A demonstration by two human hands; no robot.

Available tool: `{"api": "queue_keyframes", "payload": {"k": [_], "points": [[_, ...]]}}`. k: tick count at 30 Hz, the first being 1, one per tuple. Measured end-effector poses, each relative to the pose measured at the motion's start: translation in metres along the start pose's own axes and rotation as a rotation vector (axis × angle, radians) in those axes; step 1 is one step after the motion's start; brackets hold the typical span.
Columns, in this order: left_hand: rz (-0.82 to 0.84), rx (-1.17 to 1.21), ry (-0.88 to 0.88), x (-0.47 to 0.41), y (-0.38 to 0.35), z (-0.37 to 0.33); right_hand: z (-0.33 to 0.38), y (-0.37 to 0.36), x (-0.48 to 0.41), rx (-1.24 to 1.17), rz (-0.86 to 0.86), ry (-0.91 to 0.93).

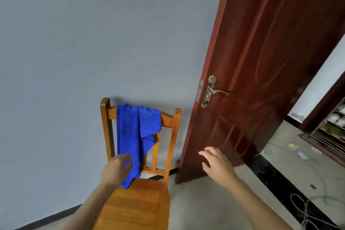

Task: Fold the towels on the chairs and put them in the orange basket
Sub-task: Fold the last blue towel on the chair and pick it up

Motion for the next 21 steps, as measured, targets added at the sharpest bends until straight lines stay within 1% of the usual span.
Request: {"api": "queue_keyframes", "payload": {"k": [2, 6, 10, 14, 18, 21], "points": [[-0.010, 0.008, 0.076, 0.005, -0.009, -0.013, -0.015, 0.004, -0.019, 0.002, 0.036, 0.085], [-0.092, 0.056, 0.244, 0.016, -0.018, -0.030, -0.027, 0.003, -0.058, 0.004, 0.134, 0.269], [-0.111, 0.077, 0.386, 0.039, -0.030, -0.033, -0.014, -0.016, -0.081, -0.031, 0.241, 0.407], [-0.161, 0.078, 0.491, 0.052, -0.028, -0.016, 0.014, -0.041, -0.095, -0.020, 0.337, 0.533], [-0.217, 0.058, 0.558, 0.055, -0.023, 0.007, 0.046, -0.047, -0.121, 0.012, 0.321, 0.669], [-0.232, 0.068, 0.601, 0.045, -0.021, 0.022, 0.065, -0.048, -0.145, 0.158, 0.254, 0.735]]}}
Point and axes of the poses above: each hand's wrist, its own x-axis away from the middle knuckle, its own y-axis out of the back of the hand, z = x × y, the point moved 2 cm from there along -x, towards the middle knuckle, and after that the axes turned 12 degrees about -x, right-handed, at the moved point
